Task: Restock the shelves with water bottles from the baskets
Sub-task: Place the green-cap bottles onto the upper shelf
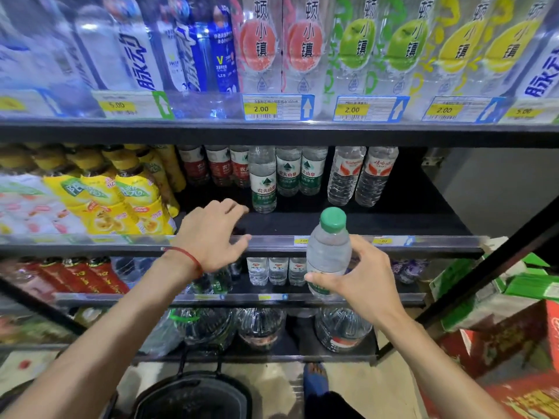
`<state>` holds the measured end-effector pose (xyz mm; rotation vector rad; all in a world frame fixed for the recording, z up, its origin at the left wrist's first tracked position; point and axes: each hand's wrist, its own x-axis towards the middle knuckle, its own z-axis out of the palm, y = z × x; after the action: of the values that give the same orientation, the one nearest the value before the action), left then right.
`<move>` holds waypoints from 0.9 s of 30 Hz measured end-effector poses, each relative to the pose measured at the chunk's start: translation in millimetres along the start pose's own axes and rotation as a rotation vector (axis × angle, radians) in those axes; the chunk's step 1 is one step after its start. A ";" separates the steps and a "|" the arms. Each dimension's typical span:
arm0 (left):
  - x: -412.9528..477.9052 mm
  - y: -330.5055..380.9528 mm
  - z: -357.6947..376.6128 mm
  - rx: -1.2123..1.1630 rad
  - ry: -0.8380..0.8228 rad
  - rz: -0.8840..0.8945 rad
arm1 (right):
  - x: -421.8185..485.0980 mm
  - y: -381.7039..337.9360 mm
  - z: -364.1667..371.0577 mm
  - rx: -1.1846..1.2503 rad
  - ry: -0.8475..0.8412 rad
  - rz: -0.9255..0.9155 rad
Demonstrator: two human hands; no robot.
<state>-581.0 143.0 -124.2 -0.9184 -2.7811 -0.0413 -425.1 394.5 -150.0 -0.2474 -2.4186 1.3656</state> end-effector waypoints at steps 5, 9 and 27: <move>-41.1 25.7 -11.6 0.091 -0.072 0.064 | 7.0 -1.5 11.5 0.081 0.057 -0.030; -52.6 32.6 -16.9 0.102 -0.119 0.008 | 28.5 -7.1 20.4 0.147 0.119 -0.118; -51.4 39.5 26.0 0.021 0.144 -0.007 | 182.1 32.8 88.3 0.155 0.123 0.047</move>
<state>-522.4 147.1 -161.8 -0.8646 -2.6468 -0.0758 -627.7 399.6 -180.6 -0.3392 -2.2083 1.5035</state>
